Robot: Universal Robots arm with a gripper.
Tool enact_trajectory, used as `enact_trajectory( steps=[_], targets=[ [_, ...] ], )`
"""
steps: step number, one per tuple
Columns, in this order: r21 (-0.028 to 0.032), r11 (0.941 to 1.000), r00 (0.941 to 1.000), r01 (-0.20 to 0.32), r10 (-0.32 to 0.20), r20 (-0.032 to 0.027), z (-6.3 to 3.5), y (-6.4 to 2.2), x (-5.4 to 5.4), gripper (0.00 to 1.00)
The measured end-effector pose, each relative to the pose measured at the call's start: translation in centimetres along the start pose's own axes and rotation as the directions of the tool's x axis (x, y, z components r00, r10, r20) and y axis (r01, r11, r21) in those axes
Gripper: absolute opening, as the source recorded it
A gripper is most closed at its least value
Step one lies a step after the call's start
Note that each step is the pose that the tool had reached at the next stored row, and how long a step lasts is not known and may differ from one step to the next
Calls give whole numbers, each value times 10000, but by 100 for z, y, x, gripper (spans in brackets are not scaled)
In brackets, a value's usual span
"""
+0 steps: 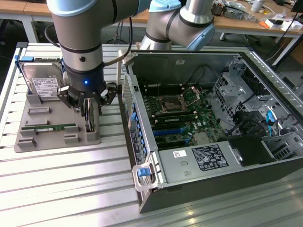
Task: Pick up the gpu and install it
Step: 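Pick up the gpu and move the gpu toward the slot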
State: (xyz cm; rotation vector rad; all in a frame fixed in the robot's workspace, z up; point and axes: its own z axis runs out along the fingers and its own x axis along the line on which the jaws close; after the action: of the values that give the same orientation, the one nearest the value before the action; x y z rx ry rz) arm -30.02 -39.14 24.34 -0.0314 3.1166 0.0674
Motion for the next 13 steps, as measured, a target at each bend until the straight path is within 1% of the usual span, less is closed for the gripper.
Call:
enact_trajectory(
  steps=[5, 6, 7, 8, 9, 13],
  targets=[
    [0, 10000, 10000, 0, 0, 0, 16, 0, 0, 50],
    [0, 10000, 10000, 0, 0, 0, 16, -1, 0, 48],
    [0, 10000, 10000, 0, 0, 0, 16, -1, 0, 42],
    [0, 10000, 10000, -1, 1, -1, 16, -1, 1, 29],
    [0, 10000, 10000, -1, 1, 0, 16, -1, 0, 27],
    [0, 10000, 10000, -1, 1, 0, 16, -1, 1, 27]
  ],
)
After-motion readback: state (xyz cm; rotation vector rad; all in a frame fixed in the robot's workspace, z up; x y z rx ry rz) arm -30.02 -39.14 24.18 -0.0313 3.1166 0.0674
